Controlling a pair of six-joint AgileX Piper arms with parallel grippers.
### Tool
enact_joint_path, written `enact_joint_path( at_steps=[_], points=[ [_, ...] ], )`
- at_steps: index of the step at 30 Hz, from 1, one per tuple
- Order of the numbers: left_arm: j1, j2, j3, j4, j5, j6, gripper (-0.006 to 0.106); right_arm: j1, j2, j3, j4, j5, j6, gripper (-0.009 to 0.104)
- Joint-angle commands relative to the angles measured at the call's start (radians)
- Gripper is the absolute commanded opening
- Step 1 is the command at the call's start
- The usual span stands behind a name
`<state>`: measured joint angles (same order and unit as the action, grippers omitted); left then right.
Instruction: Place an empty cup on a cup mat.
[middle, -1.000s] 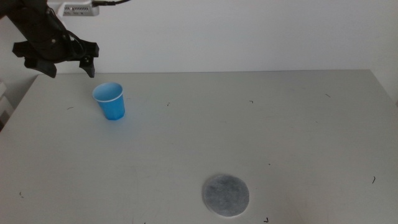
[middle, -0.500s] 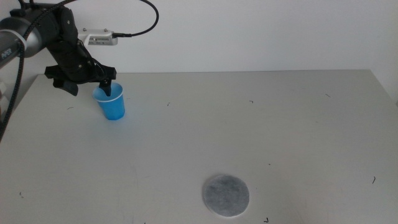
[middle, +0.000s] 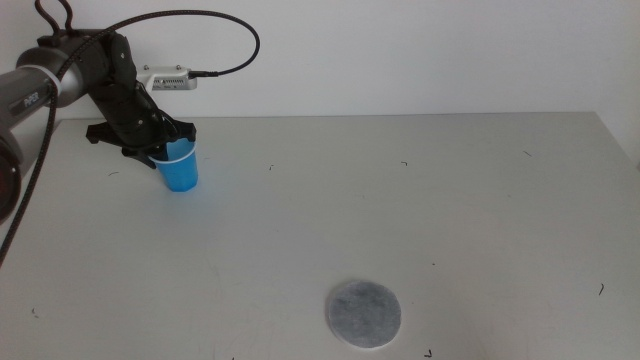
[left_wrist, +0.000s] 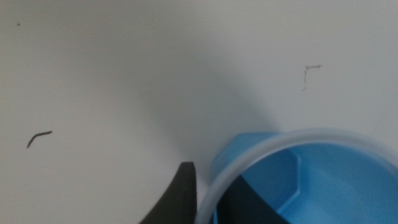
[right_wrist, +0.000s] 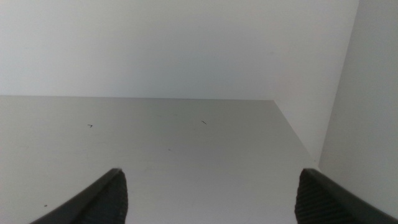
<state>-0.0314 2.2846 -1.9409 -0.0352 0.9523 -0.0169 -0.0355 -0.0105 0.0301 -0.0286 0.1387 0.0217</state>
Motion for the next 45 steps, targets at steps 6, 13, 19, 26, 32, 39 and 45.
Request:
enact_joint_path(
  at_steps=[6, 13, 19, 26, 32, 39, 45],
  points=[
    [0.002, -0.109, -0.034, -0.012, -0.001, -0.008, 0.000, 0.004, -0.026, -0.008, -0.014, -0.073, -0.005, 0.094],
    [0.001, -0.266, 0.059, -0.064, 0.027, -0.019, 0.000, 0.004, -0.026, -0.008, -0.014, -0.073, -0.005, 0.094],
    [0.001, -0.477, 0.162, -0.066, 0.068, -0.042, 0.000, 0.004, -0.026, -0.008, -0.014, -0.073, -0.005, 0.094],
    [-0.012, -0.600, 0.077, -0.135, 0.313, -0.050, 0.000, 0.004, -0.026, -0.008, -0.014, -0.073, -0.005, 0.094],
    [-0.139, -0.622, 0.023, -0.124, 0.360, -0.066, 0.000, 0.004, -0.026, -0.008, -0.014, -0.073, -0.005, 0.094],
    [-0.316, -0.618, 0.046, -0.122, 0.360, -0.101, 0.000, 0.004, -0.026, -0.008, -0.014, -0.073, -0.005, 0.094],
    [-0.455, -0.587, 0.108, -0.104, 0.344, -0.117, 0.000, 0.004, -0.026, -0.008, -0.014, -0.073, -0.005, 0.094]
  ],
)
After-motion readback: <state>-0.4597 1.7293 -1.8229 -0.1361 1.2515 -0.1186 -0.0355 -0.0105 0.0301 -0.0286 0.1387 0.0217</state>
